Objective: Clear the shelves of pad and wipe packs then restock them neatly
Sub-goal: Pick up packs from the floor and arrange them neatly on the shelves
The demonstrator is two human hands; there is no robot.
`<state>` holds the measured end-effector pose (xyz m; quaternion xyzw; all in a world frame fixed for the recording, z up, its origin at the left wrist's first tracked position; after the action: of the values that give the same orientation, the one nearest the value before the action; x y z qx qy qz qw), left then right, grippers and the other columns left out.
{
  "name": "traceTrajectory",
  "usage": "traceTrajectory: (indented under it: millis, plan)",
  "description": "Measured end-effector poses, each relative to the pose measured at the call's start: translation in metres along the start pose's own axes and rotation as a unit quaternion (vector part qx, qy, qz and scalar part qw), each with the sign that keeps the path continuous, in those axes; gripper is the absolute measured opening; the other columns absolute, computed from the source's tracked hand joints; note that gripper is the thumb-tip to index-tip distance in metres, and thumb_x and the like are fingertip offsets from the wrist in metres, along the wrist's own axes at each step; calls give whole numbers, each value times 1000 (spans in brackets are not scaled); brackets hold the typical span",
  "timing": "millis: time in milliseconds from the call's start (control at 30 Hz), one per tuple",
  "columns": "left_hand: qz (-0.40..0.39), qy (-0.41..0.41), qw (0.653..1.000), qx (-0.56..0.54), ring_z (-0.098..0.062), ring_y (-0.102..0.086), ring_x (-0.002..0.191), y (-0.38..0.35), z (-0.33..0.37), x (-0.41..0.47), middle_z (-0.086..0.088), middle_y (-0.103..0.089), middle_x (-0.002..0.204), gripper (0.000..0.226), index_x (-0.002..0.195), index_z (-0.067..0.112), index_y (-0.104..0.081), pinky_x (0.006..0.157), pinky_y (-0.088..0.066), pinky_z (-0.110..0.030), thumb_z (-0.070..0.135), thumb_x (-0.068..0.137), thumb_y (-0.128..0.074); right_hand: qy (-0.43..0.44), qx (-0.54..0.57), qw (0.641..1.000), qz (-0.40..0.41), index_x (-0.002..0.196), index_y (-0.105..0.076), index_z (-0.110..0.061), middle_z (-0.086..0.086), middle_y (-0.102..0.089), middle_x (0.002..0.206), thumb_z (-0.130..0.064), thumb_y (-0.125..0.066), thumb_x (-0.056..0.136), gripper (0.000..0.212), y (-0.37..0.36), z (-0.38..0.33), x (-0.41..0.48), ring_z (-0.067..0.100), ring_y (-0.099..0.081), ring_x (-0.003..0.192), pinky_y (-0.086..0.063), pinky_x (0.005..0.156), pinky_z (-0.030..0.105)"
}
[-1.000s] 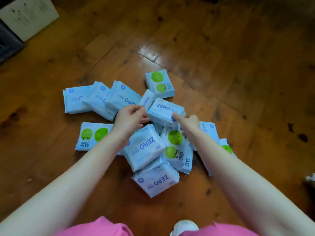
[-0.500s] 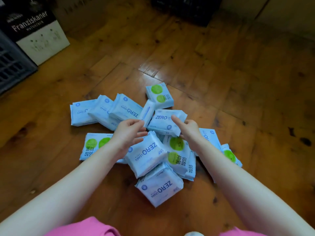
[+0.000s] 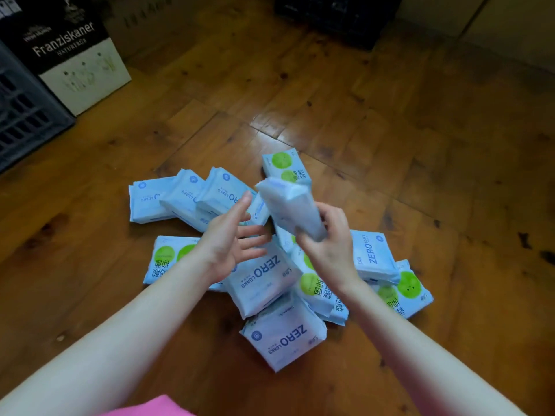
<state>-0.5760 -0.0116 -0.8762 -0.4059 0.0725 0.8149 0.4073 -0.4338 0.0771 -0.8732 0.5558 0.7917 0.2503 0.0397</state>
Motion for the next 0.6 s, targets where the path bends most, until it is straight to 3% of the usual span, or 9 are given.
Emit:
traceTrajectory:
  millis: [100, 200, 267, 367, 467, 533, 600]
  plan:
    - [-50, 26, 998, -38, -22, -69, 77, -4, 1, 0, -11, -70, 94, 51, 105, 9, -62, 61, -58, -32, 51, 77, -60, 198, -50, 974, -97, 110, -52, -18, 0, -50, 105, -16, -56, 70, 40, -20, -14, -18, 16, -47, 99, -34, 91, 13]
    - [29, -4, 999, -40, -16, -69, 60, 13, 3, 6, -6, -73, 76, 24, 104, 5, -64, 50, -55, -25, 15, 82, -66, 221, -29, 958, -179, 113, -53, -16, 5, -53, 116, -16, -55, 71, 42, -34, -17, -18, 18, -48, 108, -36, 95, 16]
    - [96, -48, 993, -52, -19, -68, 65, 31, 11, 11, -9, -71, 82, 24, 107, 3, -62, 55, -58, -28, 4, 83, -63, 154, -10, 968, -199, 115, -57, -9, 10, -55, 121, -22, -52, 70, 47, -40, -12, -8, 16, -47, 115, -34, 99, 13]
    - [160, -107, 978, -76, -21, -66, 72, 55, 22, 14, -10, -68, 88, 18, 99, 7, -62, 78, -55, -40, 0, 82, -63, -41, -25, 987, -156, 118, -54, -5, 1, -55, 117, -32, -55, 79, 47, -52, 10, 22, 17, -50, 113, -39, 93, 23]
    - [168, -128, 975, -66, -21, -66, 73, 67, 24, 12, -10, -68, 89, 15, 93, 9, -62, 78, -55, -39, -1, 82, -61, -226, -16, 955, -189, 114, -50, -9, 0, -59, 107, -45, -66, 81, 52, -75, 27, 46, 16, -56, 99, -41, 81, 27]
    - [164, -133, 975, -64, -22, -66, 73, 71, 23, 10, -9, -68, 88, 17, 93, 10, -62, 74, -55, -37, -2, 82, -60, -271, -18, 938, -215, 105, -48, -10, 0, -56, 97, -47, -67, 80, 49, -91, 29, 53, 14, -54, 86, -38, 74, 26]
    - [167, -140, 974, -63, -22, -65, 74, 76, 23, 11, -8, -68, 87, 17, 91, 11, -62, 76, -55, -39, -3, 82, -59, -283, -43, 933, -216, 115, -43, -5, 4, -55, 105, -45, -70, 78, 61, -104, 35, 55, 19, -55, 94, -38, 73, 28]
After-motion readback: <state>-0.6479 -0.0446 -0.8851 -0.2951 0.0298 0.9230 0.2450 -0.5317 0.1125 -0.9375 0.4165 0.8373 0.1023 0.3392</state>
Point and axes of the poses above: each hand's wrist, its own x-axis towards the middle knuckle, its own y-axis out of the back of the hand, z = x × y, the point moved 5 cm from there along x, towards the middle knuckle
